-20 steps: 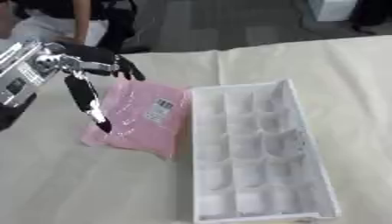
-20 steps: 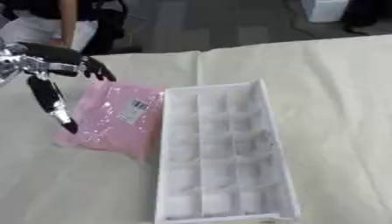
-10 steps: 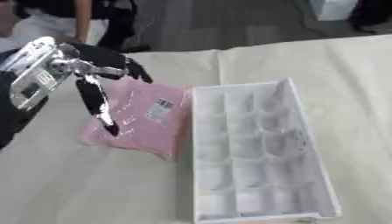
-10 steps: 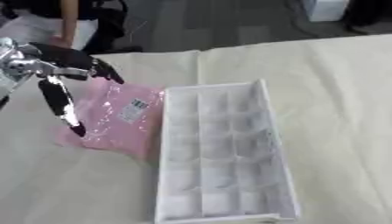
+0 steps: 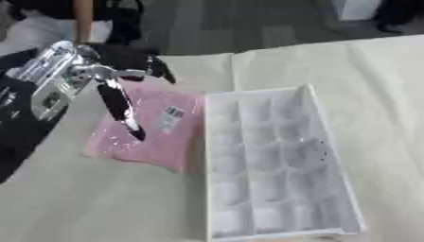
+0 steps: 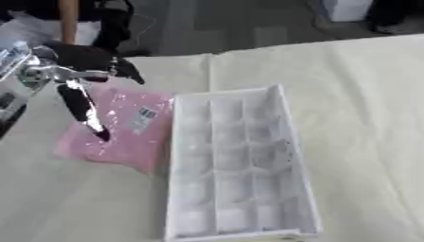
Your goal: Pick up objects on the table and place them in the box.
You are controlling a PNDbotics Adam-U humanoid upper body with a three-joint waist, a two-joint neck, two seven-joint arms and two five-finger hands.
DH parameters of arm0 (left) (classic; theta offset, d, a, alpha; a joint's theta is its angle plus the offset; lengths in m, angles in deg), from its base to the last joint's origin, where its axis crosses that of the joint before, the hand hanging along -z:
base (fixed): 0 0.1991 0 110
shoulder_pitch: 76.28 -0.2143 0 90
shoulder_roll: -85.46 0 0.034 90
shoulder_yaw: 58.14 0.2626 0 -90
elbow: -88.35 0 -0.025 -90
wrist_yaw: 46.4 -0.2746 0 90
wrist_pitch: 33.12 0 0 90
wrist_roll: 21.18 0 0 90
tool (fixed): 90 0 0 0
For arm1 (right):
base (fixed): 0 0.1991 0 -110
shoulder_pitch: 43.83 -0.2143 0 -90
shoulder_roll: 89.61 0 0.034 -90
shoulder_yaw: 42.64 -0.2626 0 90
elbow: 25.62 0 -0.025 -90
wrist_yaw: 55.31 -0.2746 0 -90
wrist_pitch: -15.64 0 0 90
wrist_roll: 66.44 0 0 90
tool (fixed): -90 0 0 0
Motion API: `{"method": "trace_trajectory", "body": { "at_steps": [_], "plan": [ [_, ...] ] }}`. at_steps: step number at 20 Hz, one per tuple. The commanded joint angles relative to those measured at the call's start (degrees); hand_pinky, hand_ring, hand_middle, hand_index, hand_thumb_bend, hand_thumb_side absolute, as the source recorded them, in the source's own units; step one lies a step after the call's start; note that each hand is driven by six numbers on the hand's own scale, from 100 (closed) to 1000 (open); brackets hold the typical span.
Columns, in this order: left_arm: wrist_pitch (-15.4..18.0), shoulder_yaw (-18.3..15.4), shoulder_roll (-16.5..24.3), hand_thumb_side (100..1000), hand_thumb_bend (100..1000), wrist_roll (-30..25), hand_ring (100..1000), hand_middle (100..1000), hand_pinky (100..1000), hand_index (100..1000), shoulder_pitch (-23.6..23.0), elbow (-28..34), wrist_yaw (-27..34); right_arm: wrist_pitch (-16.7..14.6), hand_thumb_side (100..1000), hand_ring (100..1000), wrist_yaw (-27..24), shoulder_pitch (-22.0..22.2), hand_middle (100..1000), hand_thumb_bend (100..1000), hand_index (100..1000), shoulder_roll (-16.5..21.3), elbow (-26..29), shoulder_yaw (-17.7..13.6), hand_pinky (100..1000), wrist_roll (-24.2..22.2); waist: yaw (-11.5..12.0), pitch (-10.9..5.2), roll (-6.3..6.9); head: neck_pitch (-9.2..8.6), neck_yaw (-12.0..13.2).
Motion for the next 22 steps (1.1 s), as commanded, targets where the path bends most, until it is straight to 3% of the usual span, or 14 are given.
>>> {"method": "trace_trajectory", "body": {
  "at_steps": [1, 11, 22],
  "plan": [
    [-0.6, -1.6, 0.0, 517, 1000, 1.0, 836, 837, 705, 923, 0.6, -1.0, 0.6, 0.1, 917, 759, -0.2, -1.1, 764, 100, 757, 0.7, 0.7, -0.7, 654, -0.3, -0.1, -0.48, -0.31, -0.12, -0.4],
    [-2.3, -2.4, -2.4, 504, 1000, -1.2, 858, 857, 753, 930, -2.3, -4.2, 3.7, 0.0, 916, 760, -0.2, -1.3, 764, 100, 757, 0.6, 0.7, -0.7, 654, -0.4, -0.1, 0.08, -0.43, -0.12, -0.5],
    [-2.1, -1.5, -5.3, 498, 1000, -2.3, 796, 833, 699, 902, -6.8, -7.9, 4.5, -0.2, 915, 757, -0.2, -1.6, 763, 100, 759, 0.4, 0.7, -0.7, 649, -0.5, 0.0, 0.96, -0.59, -0.12, -0.3]
  ]
}}
